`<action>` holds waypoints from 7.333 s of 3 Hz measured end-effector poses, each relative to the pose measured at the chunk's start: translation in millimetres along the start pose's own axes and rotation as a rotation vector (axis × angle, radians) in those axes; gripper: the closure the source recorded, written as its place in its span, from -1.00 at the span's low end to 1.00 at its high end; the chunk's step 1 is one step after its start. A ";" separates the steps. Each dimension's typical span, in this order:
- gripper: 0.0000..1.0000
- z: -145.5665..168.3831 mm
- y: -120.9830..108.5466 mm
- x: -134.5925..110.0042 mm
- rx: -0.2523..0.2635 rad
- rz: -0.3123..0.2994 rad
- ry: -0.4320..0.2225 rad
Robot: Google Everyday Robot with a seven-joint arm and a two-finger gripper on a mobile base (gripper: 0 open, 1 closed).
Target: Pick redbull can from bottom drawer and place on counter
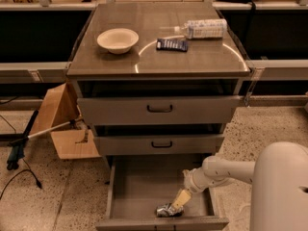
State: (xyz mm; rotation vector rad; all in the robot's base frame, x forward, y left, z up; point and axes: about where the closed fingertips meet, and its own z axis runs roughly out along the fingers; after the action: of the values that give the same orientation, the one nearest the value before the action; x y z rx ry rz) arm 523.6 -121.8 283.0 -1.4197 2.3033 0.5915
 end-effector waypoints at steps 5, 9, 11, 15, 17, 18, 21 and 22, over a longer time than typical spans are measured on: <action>-1.00 73.7 -1.9 0.7 -0.123 -0.144 0.059; -1.00 102.8 -2.9 20.1 -0.153 -0.089 0.082; -1.00 117.2 1.7 34.2 -0.173 -0.062 0.099; -1.00 143.2 -3.6 50.3 -0.119 -0.065 0.053; -1.00 143.2 -25.9 46.5 -0.116 -0.058 0.056; -1.00 146.0 -36.4 48.6 -0.118 -0.052 0.057; -1.00 161.2 -31.4 68.1 -0.163 -0.026 0.063; -0.62 161.2 -31.4 68.1 -0.163 -0.026 0.063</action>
Offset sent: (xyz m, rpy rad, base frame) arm -0.0031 -0.0011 -0.0403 -0.0096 0.0296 -0.0181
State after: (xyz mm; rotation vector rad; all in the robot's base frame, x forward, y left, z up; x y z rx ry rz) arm 537.7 -100.0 107.1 -1.5599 2.3271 0.7519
